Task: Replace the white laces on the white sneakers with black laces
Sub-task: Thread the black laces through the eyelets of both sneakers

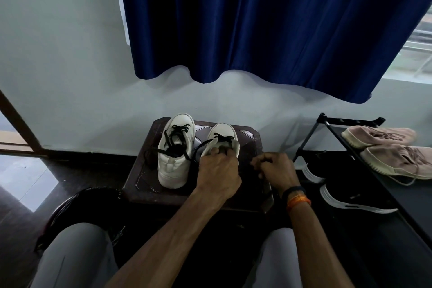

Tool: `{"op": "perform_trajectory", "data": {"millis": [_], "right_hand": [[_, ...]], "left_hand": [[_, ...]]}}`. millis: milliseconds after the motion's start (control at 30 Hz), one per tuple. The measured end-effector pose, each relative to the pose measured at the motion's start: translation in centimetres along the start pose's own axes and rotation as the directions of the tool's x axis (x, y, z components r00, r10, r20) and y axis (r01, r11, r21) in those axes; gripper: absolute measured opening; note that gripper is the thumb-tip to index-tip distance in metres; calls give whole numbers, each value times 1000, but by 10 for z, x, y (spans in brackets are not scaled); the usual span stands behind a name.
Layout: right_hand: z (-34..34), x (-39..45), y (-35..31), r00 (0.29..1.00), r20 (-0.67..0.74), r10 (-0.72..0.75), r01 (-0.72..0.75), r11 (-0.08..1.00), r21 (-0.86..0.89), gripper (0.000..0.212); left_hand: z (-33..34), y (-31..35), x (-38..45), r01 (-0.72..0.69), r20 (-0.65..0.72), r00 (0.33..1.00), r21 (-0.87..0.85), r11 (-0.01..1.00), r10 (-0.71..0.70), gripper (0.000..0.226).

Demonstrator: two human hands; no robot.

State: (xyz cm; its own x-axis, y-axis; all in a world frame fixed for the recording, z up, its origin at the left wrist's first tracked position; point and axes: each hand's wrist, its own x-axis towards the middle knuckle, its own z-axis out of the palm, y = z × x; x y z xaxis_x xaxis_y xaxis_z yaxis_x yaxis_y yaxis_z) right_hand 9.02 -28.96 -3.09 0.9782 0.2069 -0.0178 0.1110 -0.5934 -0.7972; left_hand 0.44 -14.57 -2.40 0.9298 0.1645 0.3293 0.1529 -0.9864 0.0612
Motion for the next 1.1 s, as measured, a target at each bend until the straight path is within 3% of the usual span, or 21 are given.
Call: {"op": "perform_trajectory", "data": {"millis": [100,200,367,533,667,733,833,900,1000,1100], "right_hand": [[3,5,-15,999,-9,-41,41,996,77,13],[9,10,-32,993,62,-96,88,989,118,19],[19,13,-37,983,67,-169,173,983,-57,26],[8,7,-27,990,63,-130,137,982,-132,33],[-1,3,-25,990,-80,-114,111,993,-41,12],[-9,3,-31,986,-145,-81,90,995,52,25],[-24,8,-49,998,-67,2,20,946,325,56],[-32,6,-64,998,56,2,-28,880,474,57],[-34,-2,-86,974,228,-9,-119,832,542,69],[-31,-6,-101,954,298,-30,-137,841,523,79]], "left_hand": [[1,-2,0,-6,-20,1000,-3,1000,6,51],[3,-4,-2,-14,1,1000,-26,1000,14,54],[9,-5,-1,-26,-51,998,-57,998,23,69],[14,-4,-2,-41,-118,992,-73,996,32,68],[7,-5,-1,-32,-131,991,-121,992,16,61],[4,-8,4,16,-69,997,-314,949,-40,46],[-11,-17,13,65,-79,983,-686,725,-163,23],[-25,-24,23,37,-89,981,-784,620,-172,11],[-48,-27,38,-64,-59,998,-793,606,28,21],[-59,-23,52,-153,-60,983,-797,584,175,26]]}}
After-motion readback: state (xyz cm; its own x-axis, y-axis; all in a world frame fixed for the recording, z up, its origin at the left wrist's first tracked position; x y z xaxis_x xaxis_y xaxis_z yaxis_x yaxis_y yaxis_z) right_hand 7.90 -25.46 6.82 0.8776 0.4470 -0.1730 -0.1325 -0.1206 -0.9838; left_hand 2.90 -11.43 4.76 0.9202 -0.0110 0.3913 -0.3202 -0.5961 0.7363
